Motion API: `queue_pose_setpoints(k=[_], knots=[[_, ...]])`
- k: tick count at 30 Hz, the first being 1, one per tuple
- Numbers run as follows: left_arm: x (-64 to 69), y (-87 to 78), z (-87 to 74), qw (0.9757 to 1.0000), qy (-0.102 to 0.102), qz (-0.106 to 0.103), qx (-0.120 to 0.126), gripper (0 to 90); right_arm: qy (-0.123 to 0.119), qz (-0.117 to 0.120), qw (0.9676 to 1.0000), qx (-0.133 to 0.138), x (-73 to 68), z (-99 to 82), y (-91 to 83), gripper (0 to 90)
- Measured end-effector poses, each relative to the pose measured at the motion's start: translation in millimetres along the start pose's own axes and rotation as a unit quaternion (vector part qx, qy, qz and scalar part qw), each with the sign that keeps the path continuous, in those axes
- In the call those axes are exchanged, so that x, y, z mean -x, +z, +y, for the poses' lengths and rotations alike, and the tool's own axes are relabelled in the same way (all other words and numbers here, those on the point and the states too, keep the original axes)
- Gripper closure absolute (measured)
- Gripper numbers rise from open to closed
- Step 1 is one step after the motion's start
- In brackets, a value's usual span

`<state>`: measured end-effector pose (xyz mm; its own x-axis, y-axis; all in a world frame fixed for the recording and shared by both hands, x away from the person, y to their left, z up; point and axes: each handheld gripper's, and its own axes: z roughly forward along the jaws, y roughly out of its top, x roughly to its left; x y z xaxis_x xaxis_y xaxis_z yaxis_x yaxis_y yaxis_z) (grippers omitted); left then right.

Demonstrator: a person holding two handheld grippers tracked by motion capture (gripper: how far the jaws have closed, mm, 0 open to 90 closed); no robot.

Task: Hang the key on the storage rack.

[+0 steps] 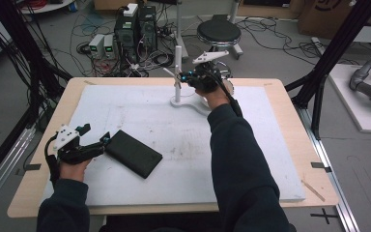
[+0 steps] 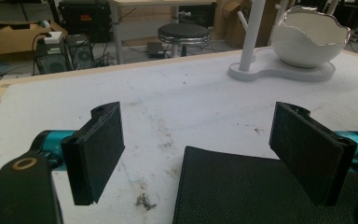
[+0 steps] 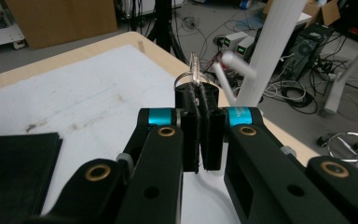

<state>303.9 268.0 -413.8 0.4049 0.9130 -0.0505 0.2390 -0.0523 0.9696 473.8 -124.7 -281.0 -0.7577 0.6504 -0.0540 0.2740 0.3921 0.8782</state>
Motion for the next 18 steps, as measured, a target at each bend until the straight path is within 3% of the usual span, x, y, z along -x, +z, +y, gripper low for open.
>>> queue_pose_setpoints(k=[6,14,18], knots=[[-1.1,-0.2,-0.6,1.0,0.0,0.0,0.0,17.6,-0.004,-0.014,0.9999,0.003,3.8,26.7,11.0,88.8],[-2.2,-1.6,-1.3,1.0,-0.001,0.0,-0.001,17.6,0.009,-0.042,0.9986,-0.031,10.2,32.6,23.2,88.8],[-2.0,-1.8,-1.2,1.0,0.0,0.0,0.0,17.6,0.018,-0.043,0.9984,-0.031,12.0,31.2,23.2,88.8]])
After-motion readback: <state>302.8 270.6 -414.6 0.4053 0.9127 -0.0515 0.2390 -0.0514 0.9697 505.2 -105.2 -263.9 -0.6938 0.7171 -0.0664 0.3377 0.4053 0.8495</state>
